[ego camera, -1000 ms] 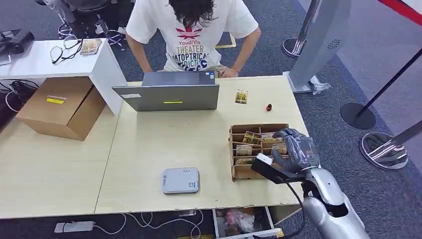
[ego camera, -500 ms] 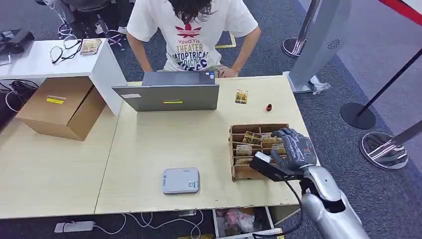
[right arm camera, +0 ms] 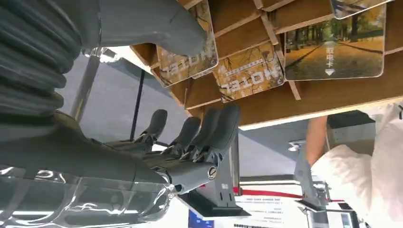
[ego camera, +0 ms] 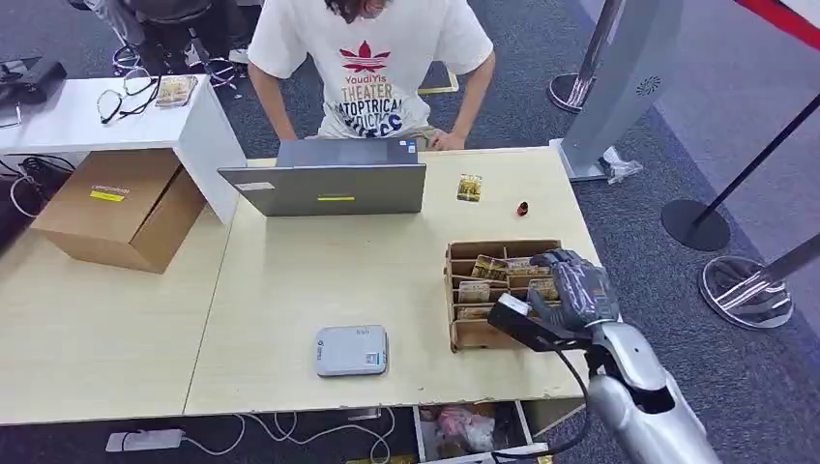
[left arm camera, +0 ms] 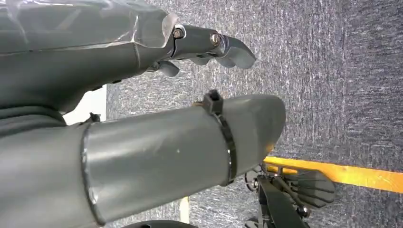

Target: Pass the card to the sensor for recognition and then transmit it.

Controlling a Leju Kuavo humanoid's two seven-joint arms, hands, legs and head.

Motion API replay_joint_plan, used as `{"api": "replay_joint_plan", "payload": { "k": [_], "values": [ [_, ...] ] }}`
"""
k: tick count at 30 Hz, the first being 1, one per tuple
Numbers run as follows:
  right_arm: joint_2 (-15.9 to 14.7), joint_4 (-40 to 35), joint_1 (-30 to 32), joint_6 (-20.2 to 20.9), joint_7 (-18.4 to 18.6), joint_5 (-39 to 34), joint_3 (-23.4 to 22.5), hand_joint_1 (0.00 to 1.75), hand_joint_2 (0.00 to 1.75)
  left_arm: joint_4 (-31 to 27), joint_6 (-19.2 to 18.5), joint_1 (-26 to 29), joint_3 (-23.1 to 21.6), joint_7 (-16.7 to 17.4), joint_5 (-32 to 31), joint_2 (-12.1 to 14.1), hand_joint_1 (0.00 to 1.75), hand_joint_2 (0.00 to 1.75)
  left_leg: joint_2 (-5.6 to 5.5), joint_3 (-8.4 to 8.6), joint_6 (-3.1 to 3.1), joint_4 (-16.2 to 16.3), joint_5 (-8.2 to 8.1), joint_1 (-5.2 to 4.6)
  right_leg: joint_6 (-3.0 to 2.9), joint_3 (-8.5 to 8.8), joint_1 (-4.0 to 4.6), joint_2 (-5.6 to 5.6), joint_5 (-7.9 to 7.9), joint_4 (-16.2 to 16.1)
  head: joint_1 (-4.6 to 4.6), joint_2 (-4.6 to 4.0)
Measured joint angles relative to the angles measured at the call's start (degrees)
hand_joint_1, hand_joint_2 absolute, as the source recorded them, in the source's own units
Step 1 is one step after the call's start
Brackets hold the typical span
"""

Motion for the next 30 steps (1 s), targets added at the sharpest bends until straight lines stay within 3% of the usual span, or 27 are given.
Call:
{"api": "replay_joint_plan", "payload": {
  "k": [20,23,24,28,30],
  "values": [
    [-2.25,-0.79,1.58,1.22,0.42,-0.37,-0.61,0.7,1.75,0.0,-0.2,0.02,0.0,-0.09,-0.02,0.0,0.0,0.0,0.0,0.01,0.0,0.0,0.0,0.0,0.0,0.0,0.0,0.01,0.0,0.0,-0.02,0.0],
    [-2.25,-0.81,1.67,1.38,0.42,-0.37,-0.64,0.77,1.75,0.0,-0.26,0.02,0.0,-0.09,-0.02,0.02,0.0,0.0,0.0,0.0,0.0,0.0,0.0,0.0,0.0,0.0,0.0,0.01,0.0,0.0,-0.02,0.0],
    [-2.27,-0.81,1.67,1.4,0.42,-0.37,-0.61,0.87,1.75,0.0,-0.28,0.02,0.0,-0.09,-0.02,0.0,0.0,0.0,0.0,0.01,0.0,0.0,0.0,0.0,0.0,0.0,0.0,0.01,0.0,0.0,-0.02,0.0],
    [-2.51,-0.79,1.66,1.57,0.52,-0.37,-0.64,0.91,1.75,0.0,-0.35,0.02,0.0,-0.28,-0.02,0.02,0.0,0.0,0.0,0.0,0.0,0.0,0.0,0.0,0.0,0.0,0.0,0.0,0.0,0.0,-0.02,0.0],
    [-2.65,-0.74,1.66,1.68,0.57,-0.37,-0.64,0.84,1.75,0.0,-0.35,0.02,0.0,-0.46,-0.02,0.02,0.0,0.0,0.0,0.01,0.0,0.0,0.0,0.0,0.0,0.0,0.0,0.0,0.0,0.0,-0.02,0.0]
  ]
}}
